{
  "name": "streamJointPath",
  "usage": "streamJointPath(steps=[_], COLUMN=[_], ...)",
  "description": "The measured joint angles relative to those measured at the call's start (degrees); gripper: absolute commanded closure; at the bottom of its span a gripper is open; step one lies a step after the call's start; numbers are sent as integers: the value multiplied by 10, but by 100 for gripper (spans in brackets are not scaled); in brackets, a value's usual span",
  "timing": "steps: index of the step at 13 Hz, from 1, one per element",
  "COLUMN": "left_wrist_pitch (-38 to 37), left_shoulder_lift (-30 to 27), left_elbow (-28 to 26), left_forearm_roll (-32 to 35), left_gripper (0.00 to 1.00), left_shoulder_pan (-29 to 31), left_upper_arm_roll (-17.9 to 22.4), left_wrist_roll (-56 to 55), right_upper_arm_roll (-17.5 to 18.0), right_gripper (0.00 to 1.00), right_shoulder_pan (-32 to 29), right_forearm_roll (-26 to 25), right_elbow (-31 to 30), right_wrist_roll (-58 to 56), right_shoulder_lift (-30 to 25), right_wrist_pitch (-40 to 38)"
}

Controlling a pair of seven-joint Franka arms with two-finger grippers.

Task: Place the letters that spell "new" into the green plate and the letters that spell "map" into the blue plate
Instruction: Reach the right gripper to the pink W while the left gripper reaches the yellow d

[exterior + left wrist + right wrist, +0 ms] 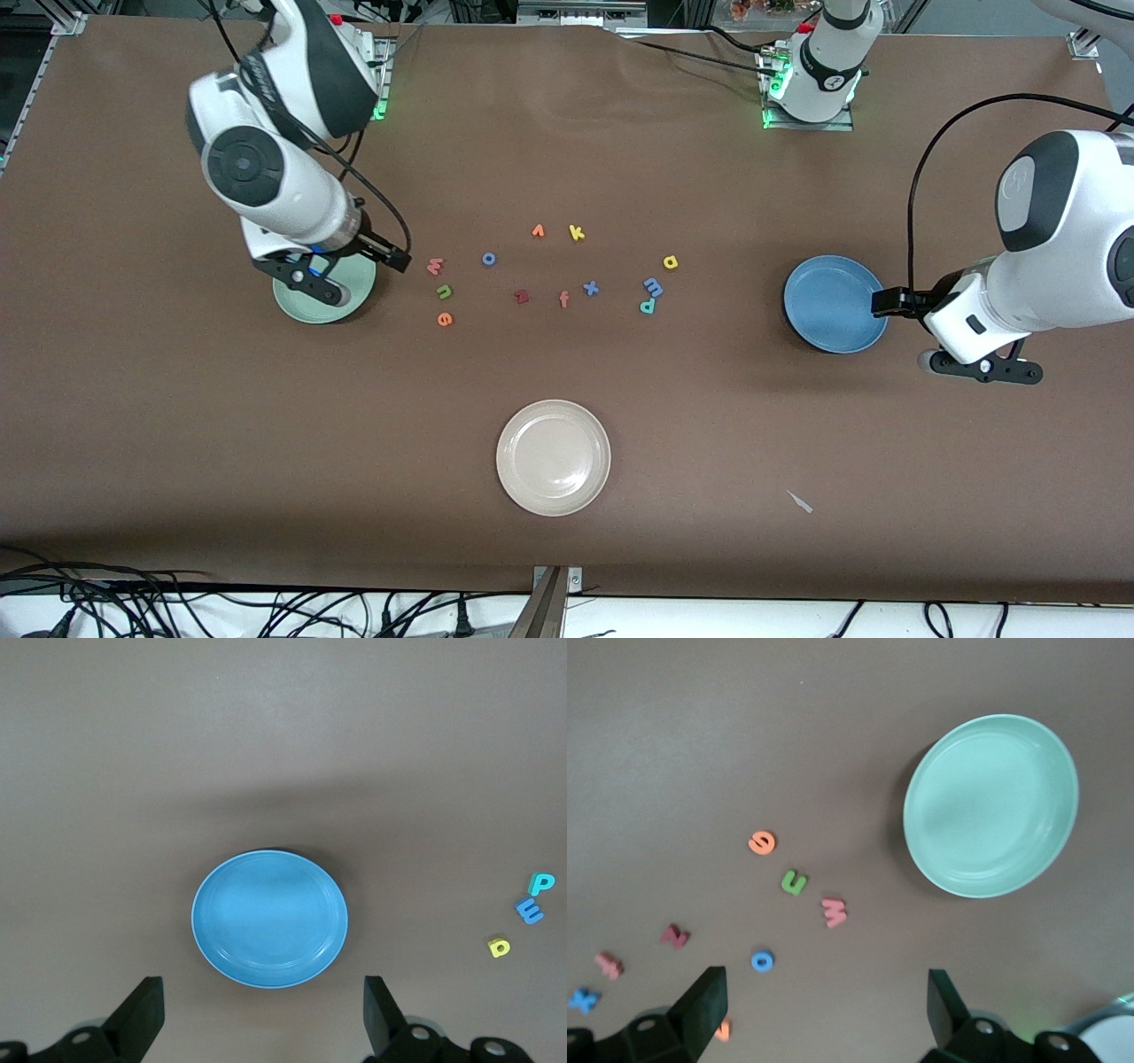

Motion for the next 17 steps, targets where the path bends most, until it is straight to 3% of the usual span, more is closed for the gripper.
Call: streamJointPath(steps=[5,7,9,14,17], left_wrist_pitch=[0,3,32,124,199], left_shoulder_lift=[27,35,38,26,-9], left_elbow=[-14,-34,-67,-163,-246], left_forearm_roll=[-30,-32,-49,-65,-90], left_gripper=[1,1,1,2,3], left_shoulder_pan=[-16,-42,-65,-84,-89], left_upper_arm_roll=[-7,-11,-12,-45,-64], left_wrist_roll=[-59,-103,-149,-257,-291], right_upper_arm_roll=[0,0,0,0,0], right_gripper=[2,12,23,27,27], right_shoulder_pan=[18,18,19,47,47], right_forearm_roll=[-28,-29,-29,-34,-44], right_elbow=[-114,-166,-207,-248,-285], right_wrist_roll=[46,52,54,59,59], right_shoulder_lift=[1,1,1,9,21], right_wrist_pitch=[135,202,235,288,364])
